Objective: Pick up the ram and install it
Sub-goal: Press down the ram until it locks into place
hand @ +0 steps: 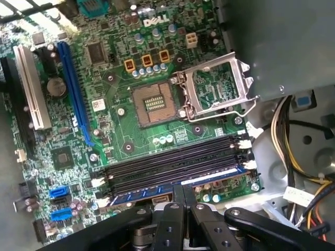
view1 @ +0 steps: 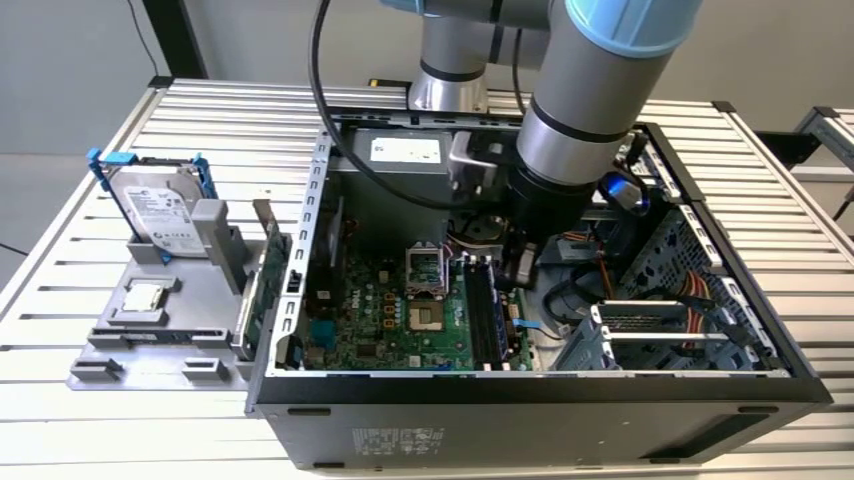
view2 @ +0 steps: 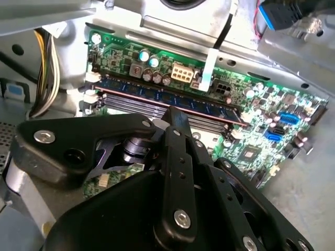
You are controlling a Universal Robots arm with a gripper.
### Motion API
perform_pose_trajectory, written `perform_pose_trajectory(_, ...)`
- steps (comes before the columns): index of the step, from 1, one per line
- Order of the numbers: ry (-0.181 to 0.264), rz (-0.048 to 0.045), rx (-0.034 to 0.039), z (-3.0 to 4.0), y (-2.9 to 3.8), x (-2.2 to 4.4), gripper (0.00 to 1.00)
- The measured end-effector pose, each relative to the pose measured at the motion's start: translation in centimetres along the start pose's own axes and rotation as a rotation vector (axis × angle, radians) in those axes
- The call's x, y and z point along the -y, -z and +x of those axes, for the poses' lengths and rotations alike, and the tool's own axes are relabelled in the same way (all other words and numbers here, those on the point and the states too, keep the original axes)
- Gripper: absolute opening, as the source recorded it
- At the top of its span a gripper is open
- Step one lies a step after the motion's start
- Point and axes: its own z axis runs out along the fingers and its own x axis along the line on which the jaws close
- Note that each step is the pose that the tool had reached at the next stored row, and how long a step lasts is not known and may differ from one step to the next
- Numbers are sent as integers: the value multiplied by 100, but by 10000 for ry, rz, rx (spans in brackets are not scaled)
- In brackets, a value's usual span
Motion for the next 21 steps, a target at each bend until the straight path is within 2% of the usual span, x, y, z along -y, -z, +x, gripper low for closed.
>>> perform_pose_trajectory(21, 2036, 27, -40, -14, -10, -2, 0)
